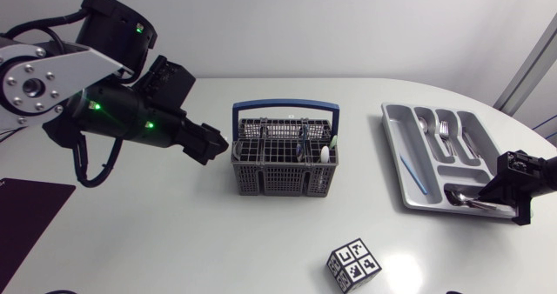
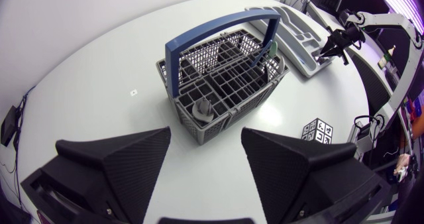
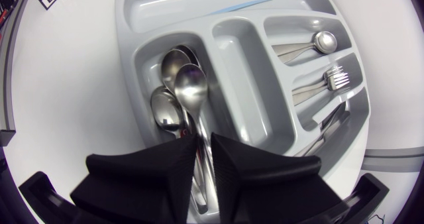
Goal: Transfer all utensils from the basket to the drawer tray.
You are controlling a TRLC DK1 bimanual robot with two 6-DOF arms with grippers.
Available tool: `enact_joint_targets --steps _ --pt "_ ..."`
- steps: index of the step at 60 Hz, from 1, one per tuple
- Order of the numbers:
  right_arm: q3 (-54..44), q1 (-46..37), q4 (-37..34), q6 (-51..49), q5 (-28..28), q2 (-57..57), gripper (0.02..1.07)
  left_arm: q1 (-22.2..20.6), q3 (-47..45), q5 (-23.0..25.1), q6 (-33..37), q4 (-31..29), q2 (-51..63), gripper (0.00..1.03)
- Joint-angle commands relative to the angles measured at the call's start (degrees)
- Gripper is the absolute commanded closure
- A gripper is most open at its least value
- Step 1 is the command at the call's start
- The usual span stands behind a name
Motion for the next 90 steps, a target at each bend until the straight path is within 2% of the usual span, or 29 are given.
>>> enact_joint_targets --steps 1,8,17,29,34,36,47,56,67,75,90 --pt "-1.52 -0.55 1.27 -1.18 -0.3 -2.35 0.45 -0.08 -1.7 0.65 0.77 0.38 -1.31 0.29" --pt "-1.87 -0.46 1.0 1.28 -0.91 -5.6 0.34 -0.17 -2.49 1.08 0.86 0.56 -2.02 0.29" --pt "-3.01 2.09 -3.74 5.94 -4.61 -12.63 0.34 -0.35 -3.55 2.58 1.03 1.53 -2.81 0.29" --pt "-6.7 10.26 -5.33 17.8 -7.07 -22.74 0.34 -0.26 -3.9 3.37 0.77 2.76 -2.9 0.29" --pt "-8.02 15.36 -6.38 24.75 -7.59 -26.61 0.34 -0.35 -4.51 3.37 0.77 2.93 -2.98 0.29" --pt "-8.11 19.93 -6.64 30.99 -7.51 -28.54 0.34 -0.35 -5.13 3.46 0.86 3.2 -2.98 0.29" --pt "-7.67 37.42 -6.21 50.85 -5.48 -33.99 0.34 0.35 -7.85 4.69 1.56 6.1 -3.07 0.29" --pt "-5.74 50.69 -3.13 64.74 -0.91 -34.52 0.34 1.32 -8.91 5.74 2.44 7.59 -3.07 0.29" --pt "-3.36 62.82 -0.84 76.07 3.66 -33.29 0.34 1.94 -10.05 6.97 2.61 9.44 -3.07 0.29" --pt "-0.9 68.09 -0.58 80.82 5.85 -30.3 0.34 2.55 -11.19 8.03 3.14 11.02 -2.98 0.29" --pt "4.37 72.92 -0.05 88.38 5.85 -24.24 0.34 4.31 -12.6 10.14 4.72 12.25 -3.25 0.29"
